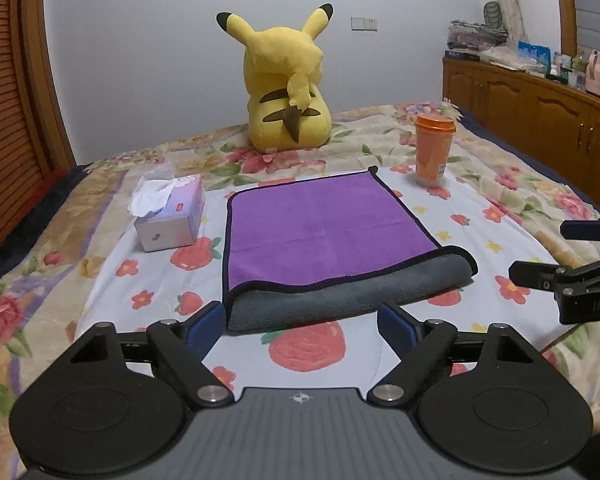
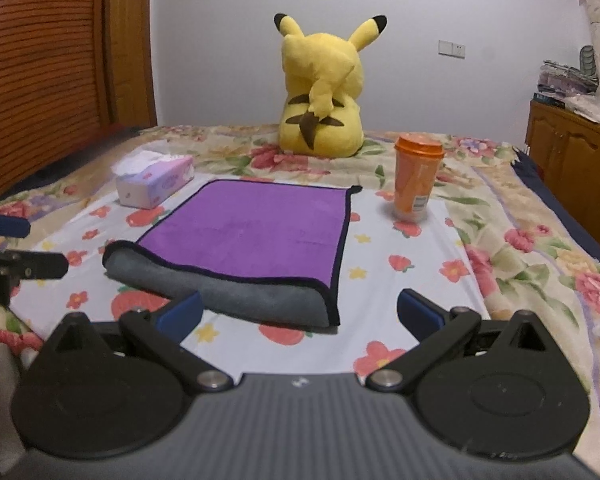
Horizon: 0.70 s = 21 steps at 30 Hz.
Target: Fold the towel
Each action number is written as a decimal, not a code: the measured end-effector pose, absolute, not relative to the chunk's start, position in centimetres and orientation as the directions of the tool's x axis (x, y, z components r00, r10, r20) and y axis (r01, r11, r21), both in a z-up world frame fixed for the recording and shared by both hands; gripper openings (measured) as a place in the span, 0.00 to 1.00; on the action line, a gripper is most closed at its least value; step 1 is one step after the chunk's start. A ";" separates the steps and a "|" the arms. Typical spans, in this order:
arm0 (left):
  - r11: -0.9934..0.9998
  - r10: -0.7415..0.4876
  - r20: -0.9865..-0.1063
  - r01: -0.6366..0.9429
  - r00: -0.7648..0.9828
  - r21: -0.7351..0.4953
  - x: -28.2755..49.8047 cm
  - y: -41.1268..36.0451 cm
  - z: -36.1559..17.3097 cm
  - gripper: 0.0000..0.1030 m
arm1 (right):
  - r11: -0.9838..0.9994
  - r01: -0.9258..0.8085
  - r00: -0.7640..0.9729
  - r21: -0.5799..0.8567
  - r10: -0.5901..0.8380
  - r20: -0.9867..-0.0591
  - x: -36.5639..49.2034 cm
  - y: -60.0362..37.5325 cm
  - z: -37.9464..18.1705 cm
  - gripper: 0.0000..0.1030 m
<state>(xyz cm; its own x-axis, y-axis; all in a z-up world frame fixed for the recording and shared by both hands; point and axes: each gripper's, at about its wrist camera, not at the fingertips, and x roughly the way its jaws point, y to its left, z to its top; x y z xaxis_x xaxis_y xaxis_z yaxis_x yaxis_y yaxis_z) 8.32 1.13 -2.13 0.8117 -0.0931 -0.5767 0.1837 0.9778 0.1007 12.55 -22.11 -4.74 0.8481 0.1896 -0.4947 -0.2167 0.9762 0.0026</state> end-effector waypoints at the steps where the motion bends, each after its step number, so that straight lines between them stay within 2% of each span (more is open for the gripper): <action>1: 0.977 -0.096 -0.580 0.187 0.809 0.099 8.6 1.2 -2.1 0.84 | 0.975 -0.220 0.845 0.002 0.192 -0.499 12.7 -22.1 -4.8 1.00; 17: 0.979 -0.091 -0.646 0.188 0.758 0.082 13.9 3.5 -4.0 0.64 | 0.965 -0.262 0.799 0.015 0.226 -0.558 17.0 -21.9 -6.5 0.99; 19: 0.980 -0.088 -0.653 0.183 0.752 0.080 14.6 3.8 -4.3 0.63 | 0.963 -0.269 0.791 0.023 0.234 -0.565 17.5 -21.9 -6.7 0.87; 21: 0.980 -0.089 -0.661 0.183 0.745 0.075 15.4 4.1 -4.6 0.61 | 0.961 -0.276 0.780 0.028 0.241 -0.578 18.2 -21.8 -7.0 0.85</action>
<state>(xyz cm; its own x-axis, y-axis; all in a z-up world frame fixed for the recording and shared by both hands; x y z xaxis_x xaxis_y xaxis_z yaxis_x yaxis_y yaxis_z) 15.38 4.13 -4.62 0.7449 -0.0889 -0.6612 0.1835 0.9802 0.0749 18.17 -21.83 -6.99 0.7796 0.2410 -0.5781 -0.2760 0.9607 0.0283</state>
